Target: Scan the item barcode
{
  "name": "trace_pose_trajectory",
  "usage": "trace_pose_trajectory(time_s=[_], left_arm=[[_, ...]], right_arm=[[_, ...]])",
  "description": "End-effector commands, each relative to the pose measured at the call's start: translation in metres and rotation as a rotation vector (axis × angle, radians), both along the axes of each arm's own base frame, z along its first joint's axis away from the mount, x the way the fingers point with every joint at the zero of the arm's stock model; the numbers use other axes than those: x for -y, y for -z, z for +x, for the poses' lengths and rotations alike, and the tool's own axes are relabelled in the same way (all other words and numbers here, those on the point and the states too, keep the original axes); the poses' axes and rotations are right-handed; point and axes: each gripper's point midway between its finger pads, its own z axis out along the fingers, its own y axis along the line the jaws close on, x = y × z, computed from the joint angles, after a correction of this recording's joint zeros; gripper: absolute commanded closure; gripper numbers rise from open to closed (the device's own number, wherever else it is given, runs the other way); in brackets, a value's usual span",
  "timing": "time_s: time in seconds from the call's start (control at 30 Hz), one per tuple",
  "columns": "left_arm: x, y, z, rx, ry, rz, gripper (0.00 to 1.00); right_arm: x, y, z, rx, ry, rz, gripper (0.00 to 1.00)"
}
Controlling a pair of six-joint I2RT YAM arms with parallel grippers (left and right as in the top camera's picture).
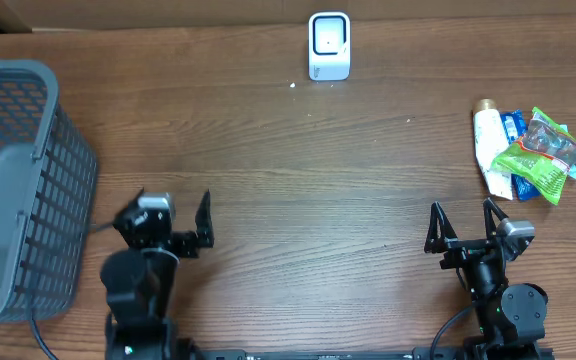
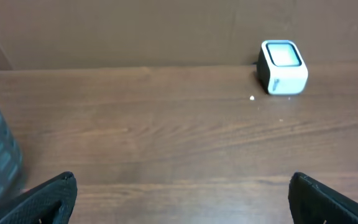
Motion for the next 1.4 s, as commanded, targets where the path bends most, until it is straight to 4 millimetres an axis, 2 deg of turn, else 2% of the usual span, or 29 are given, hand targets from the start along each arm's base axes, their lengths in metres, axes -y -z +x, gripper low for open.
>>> trace_pose_trajectory(time_s=[0.0,0.4,0.47,1.37], left_arm=[[0.007,0.013,-0.009,0.040,0.048,0.061,0.00],[0.018,0.033,-0.023,0.164,0.102,0.169,0.00],[0.018,0.026,-0.024,0.198,0.096,0.173,0.00],[0.017,0.025,-0.023,0.206,0.093,0.174,0.00]], right_arm=[[0.001,0.002,0.000,0.003,0.007,0.001,0.00],[0.001,0.002,0.000,0.003,0.007,0.001,0.00],[0.001,0.002,0.000,0.003,0.007,0.001,0.00],[0.001,0.002,0.000,0.003,0.007,0.001,0.00]])
